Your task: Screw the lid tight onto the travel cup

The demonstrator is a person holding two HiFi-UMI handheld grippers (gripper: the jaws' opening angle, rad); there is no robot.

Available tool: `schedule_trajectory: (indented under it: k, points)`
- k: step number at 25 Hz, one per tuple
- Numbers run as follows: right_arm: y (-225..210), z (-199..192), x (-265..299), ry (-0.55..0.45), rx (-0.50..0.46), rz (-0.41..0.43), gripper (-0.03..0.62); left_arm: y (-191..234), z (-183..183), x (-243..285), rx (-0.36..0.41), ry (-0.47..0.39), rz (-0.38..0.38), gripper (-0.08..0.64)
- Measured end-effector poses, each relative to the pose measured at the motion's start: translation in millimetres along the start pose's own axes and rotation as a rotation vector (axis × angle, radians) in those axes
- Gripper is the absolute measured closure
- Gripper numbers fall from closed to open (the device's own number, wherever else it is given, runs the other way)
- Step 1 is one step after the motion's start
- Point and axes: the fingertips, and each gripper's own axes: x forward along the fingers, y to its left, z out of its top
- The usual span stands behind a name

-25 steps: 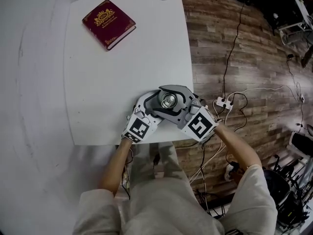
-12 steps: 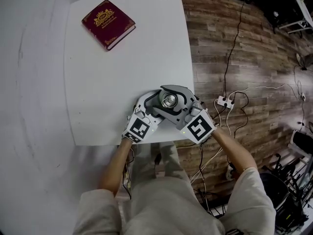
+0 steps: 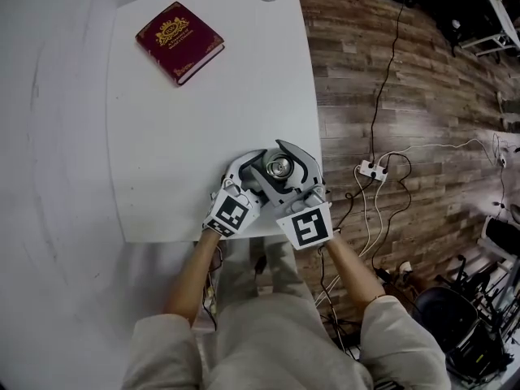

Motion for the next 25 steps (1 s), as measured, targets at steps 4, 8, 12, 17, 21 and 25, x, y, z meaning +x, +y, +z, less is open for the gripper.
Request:
schedule_trajectory:
  k: [4, 8, 12, 17, 21, 25]
  points:
    - [-5.4, -0.4, -0.2, 0.008, 0.029, -0.111, 0.339, -0.1, -0.3, -0.5, 0.003, 0.002, 0.000, 0.241]
    - [-10.3, 0.5, -0.1, -0.001, 0.062, -0.193, 0.339, 0.0, -1.0, -0.4, 0.004, 0.002, 0.000, 0.241]
    - [-10.4, 1.7, -0.6, -0.017, 0.063, -0.196, 0.337, -0.3, -0.5, -0.5, 0.002, 0.000, -0.001, 0.241]
    - [-0.7, 8.2, -1.3, -0.072, 0.069, -0.065, 0.274, -0.3, -0.5, -1.2, -0.001, 0.001, -0.001, 0.241]
    - [9.0, 7.9, -5.7, -0.082, 0.018, 0.086, 0.238, -1.3, -0.8, 0.1, 0.004, -0.004, -0.006, 0.241]
    - [11.7, 5.0, -8.3, -0.060, -0.032, 0.232, 0.256, -0.3, -1.3, -0.2, 0.002, -0.002, -0.006, 0.241]
